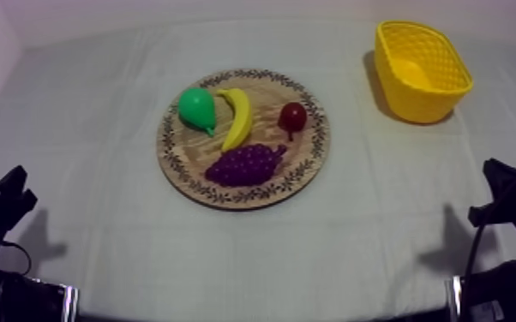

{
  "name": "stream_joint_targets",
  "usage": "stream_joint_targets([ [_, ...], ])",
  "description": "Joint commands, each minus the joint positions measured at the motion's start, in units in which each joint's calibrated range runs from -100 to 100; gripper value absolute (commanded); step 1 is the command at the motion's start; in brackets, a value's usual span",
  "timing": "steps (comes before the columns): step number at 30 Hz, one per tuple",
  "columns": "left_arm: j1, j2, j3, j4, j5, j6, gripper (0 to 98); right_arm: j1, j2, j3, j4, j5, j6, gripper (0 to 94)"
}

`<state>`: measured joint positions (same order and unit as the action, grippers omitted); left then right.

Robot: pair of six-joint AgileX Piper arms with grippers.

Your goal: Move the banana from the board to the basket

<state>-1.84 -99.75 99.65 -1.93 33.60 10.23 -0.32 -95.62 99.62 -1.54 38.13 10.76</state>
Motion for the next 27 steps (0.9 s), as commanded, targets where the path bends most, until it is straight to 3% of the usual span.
stream_joint_targets([
  [1,0.0,0.0,0.0,0.00,-0.1,0.0,0.0,0.0,0.0,0.0,0.0,0.0,0.0,0.6],
  [22,0.0,0.0,0.0,0.00,-0.1,0.0,0.0,-0.4,0.0,0.0,0.0,0.0,-1.8,0.6],
  [27,0.0,0.0,0.0,0.00,-0.1,0.0,0.0,-0.5,0.0,0.0,0.0,0.0,-0.7,0.5],
])
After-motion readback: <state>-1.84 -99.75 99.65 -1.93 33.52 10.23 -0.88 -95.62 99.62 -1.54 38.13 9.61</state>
